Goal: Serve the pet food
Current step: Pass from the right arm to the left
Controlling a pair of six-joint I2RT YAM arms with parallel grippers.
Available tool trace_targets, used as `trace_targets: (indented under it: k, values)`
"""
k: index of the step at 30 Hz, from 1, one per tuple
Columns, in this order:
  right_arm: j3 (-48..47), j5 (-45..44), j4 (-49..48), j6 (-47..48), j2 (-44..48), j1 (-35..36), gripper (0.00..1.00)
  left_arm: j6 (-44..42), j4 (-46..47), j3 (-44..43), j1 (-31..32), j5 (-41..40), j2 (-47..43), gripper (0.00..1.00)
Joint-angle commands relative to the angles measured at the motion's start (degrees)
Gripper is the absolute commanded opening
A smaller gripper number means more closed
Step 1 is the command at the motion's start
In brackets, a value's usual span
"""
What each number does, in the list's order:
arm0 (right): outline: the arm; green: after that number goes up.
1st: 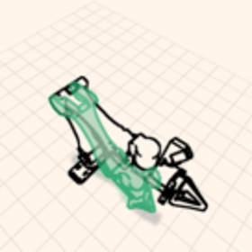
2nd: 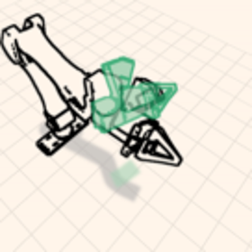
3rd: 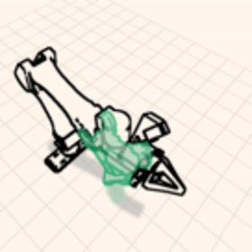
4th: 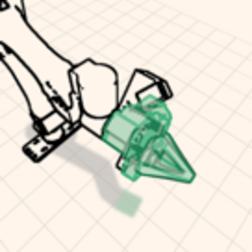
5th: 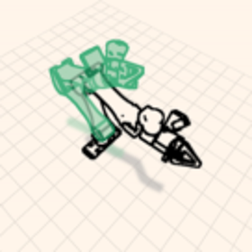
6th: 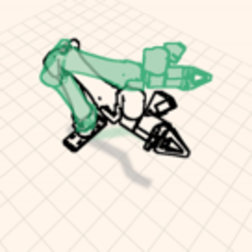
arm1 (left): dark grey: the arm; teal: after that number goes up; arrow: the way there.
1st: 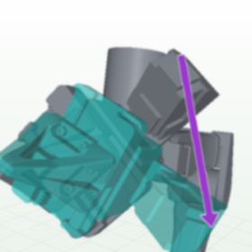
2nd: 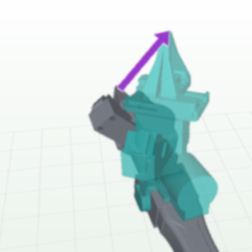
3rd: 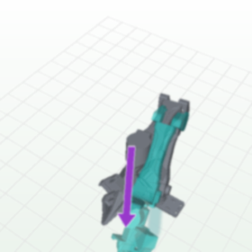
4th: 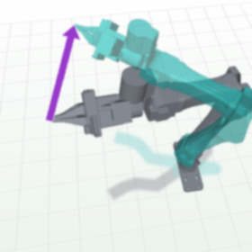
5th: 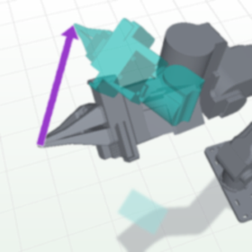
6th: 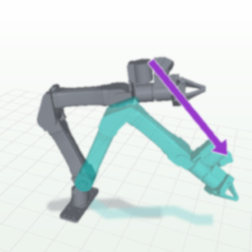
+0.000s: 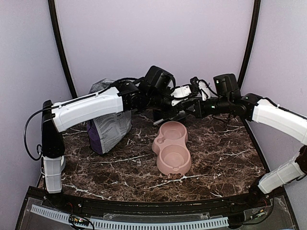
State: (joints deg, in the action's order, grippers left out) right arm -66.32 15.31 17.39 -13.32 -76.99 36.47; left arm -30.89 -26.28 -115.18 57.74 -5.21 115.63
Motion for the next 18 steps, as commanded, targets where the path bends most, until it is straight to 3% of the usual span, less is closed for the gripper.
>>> trace_targets:
  k: [1,5,9,18]
  values:
    - [-0.94,1.5,-2.19,0.14,2.56,0.53,0.0,0.12,3.08,1.76,-0.58,-0.94,0.03,0.17]
    - [-0.83,1.21,-2.71,-0.49,2.96,0.55,0.0,0.71,4.15,2.38,-0.74,-1.42,0.03,0.01]
    - [-0.28,0.67,-3.89,-1.62,2.98,0.53,0.0,2.0,5.52,2.93,-0.78,-2.39,0.03,0.0]
    - [-0.12,-2.16,-5.45,-2.39,3.6,0.53,0.49,7.96,9.81,3.28,-1.37,-5.12,-1.38,0.0]
